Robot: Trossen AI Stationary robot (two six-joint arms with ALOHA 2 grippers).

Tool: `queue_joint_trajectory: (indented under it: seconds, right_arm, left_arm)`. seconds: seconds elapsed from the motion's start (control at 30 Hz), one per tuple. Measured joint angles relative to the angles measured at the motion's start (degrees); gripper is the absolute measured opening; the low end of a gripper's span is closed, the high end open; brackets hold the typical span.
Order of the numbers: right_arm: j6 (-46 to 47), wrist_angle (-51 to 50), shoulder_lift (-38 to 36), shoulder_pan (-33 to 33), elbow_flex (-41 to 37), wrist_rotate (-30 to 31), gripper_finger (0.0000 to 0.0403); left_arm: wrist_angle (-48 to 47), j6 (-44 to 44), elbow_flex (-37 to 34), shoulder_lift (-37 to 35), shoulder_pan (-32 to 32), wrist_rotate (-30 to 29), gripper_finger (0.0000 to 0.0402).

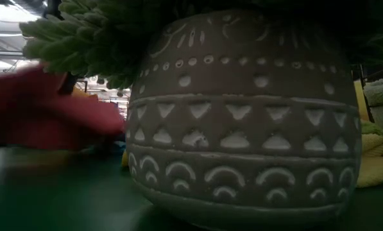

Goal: Sort microfiber towel by color & place in baskets
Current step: Put the pink microfiber towel into the white bin

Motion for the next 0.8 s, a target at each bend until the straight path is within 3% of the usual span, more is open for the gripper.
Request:
queue_joint_trajectory:
  seconds: [0.23,0.5,0.8]
  right_arm:
    - [0.0,0.0,0.0,0.0,0.0,0.0,0.0202]
    - [0.0,0.0,0.0,0.0,0.0,0.0,0.0202]
    - [0.0,0.0,0.0,0.0,0.0,0.0,0.0202]
  left_arm:
    - [-0.1,7.2,11.1,0.0,0.9,-0.6,0.0004]
    - [0.5,17.1,22.8,-0.1,4.8,-5.5,0.0004]
    - [10.7,28.3,28.3,-0.1,11.7,-6.5,0.0004]
